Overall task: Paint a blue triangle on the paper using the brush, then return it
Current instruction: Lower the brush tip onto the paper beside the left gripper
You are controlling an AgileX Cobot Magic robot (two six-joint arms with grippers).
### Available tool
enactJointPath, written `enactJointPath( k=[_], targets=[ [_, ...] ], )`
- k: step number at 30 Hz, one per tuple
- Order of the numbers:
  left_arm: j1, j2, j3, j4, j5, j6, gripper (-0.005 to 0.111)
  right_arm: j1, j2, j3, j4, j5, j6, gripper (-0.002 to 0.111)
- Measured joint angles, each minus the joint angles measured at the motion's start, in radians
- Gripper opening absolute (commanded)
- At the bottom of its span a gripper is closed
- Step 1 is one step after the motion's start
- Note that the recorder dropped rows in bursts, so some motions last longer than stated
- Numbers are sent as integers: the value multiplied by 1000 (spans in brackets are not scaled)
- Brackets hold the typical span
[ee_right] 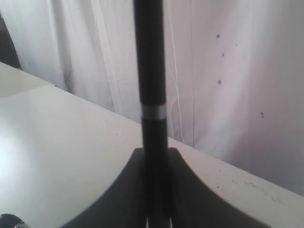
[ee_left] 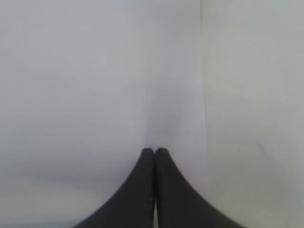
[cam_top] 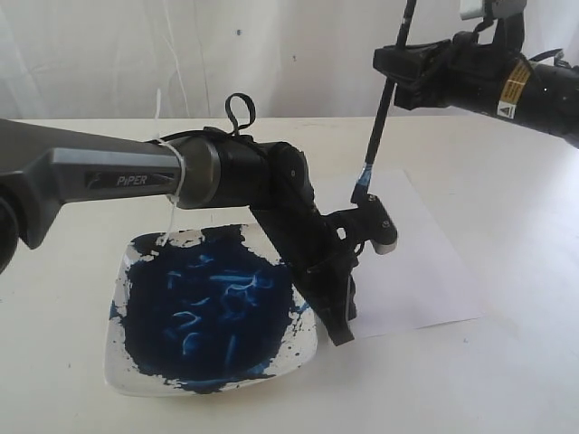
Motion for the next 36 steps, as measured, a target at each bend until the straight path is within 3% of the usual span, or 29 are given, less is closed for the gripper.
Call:
enactJointPath(
  k=[36],
  targets=[
    [0, 0, 0, 0, -6, 0, 0, 37, 88, 0, 96, -83, -142, 0]
  ],
)
